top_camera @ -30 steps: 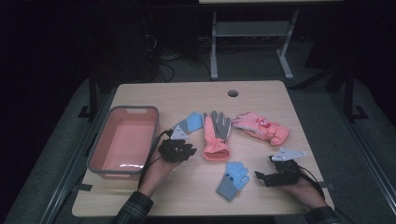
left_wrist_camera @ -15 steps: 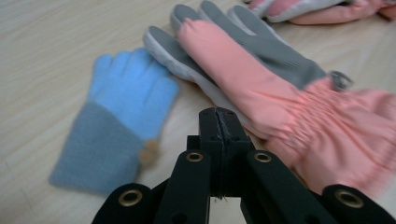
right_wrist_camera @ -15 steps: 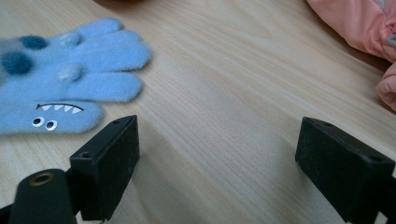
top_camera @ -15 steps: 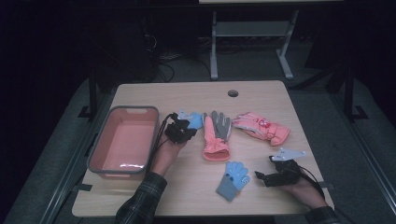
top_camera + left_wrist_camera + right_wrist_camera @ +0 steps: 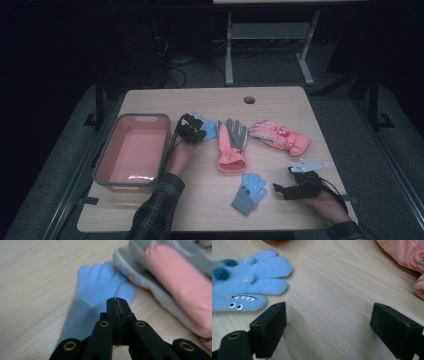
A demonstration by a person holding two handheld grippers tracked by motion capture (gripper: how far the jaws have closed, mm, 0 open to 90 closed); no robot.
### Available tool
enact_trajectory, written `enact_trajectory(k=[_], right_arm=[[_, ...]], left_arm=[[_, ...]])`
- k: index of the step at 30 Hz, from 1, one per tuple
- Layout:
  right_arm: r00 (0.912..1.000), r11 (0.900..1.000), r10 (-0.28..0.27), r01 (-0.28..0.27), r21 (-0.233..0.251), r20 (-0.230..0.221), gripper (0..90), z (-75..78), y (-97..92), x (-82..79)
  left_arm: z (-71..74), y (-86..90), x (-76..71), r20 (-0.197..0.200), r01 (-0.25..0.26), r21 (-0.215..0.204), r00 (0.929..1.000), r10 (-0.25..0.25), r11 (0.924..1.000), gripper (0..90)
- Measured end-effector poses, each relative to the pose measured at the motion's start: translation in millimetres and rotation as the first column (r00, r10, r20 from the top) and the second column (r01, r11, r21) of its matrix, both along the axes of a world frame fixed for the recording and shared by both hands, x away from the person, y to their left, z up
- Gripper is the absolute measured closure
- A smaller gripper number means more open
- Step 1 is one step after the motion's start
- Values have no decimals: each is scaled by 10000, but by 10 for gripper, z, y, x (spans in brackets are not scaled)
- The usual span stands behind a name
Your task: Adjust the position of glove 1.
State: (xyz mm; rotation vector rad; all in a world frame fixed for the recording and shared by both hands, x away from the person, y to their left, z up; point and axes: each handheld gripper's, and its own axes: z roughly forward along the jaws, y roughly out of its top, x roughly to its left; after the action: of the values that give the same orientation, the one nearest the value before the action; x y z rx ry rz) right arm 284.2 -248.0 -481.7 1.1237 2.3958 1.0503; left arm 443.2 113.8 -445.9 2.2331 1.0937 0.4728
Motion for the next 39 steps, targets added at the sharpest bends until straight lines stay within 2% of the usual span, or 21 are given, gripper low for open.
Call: enact_trajectory(k=[4, 7, 13, 16, 21, 25, 26, 28, 30, 34, 39], right_arm=[[10000, 10000, 2, -2, 0, -1, 130, 0, 0, 0], [10000, 10000, 2, -2, -1, 0, 130, 0, 0, 0], [10000, 10000, 3, -3, -4, 3, 130, 0, 0, 0], [10000, 10000, -2, 2, -4, 5, 130, 0, 1, 0], [10000, 10000, 1, -1, -12, -1, 130, 0, 0, -1], [10000, 10000, 0, 0, -4, 7, 130, -1, 1, 0], [10000, 10000, 0, 0, -4, 7, 130, -1, 1, 0], [10000, 10000, 1, -1, -16, 6, 130, 0, 1, 0], [10000, 10000, 4, -4, -17, 1, 130, 0, 0, 0], [10000, 10000, 6, -6, -18, -1, 130, 1, 0, 0], [10000, 10000, 1, -1, -14, 3, 130, 0, 1, 0]], left_arm=[[-72, -15, 22, -22, -192, 174, 9998, 192, 9997, 895], [-119, -8, 31, -220, -301, 262, 9993, 306, 9992, 896], [-114, -25, -16, -610, -238, -94, 9979, 232, 9997, 896], [-106, -47, -68, -777, -37, -160, 9970, 24, 9999, 896], [-99, -100, -176, -1125, 385, -545, 9927, -444, 9978, 896], [-87, -133, -236, -1192, 591, -698, 9906, -672, 9958, 896], [-70, -123, -235, -1150, 676, -614, 9906, -743, 9958, 896], [-34, -103, -221, -930, 565, -675, 9937, -627, 9961, 895], [21, -53, -180, -631, 460, -539, 9968, -494, 9975, 885], [45, -7, -132, -502, 298, -476, 9982, -322, 9984, 813], [-16, -7, -86, -416, 144, -253, 9990, -154, 9996, 692]])
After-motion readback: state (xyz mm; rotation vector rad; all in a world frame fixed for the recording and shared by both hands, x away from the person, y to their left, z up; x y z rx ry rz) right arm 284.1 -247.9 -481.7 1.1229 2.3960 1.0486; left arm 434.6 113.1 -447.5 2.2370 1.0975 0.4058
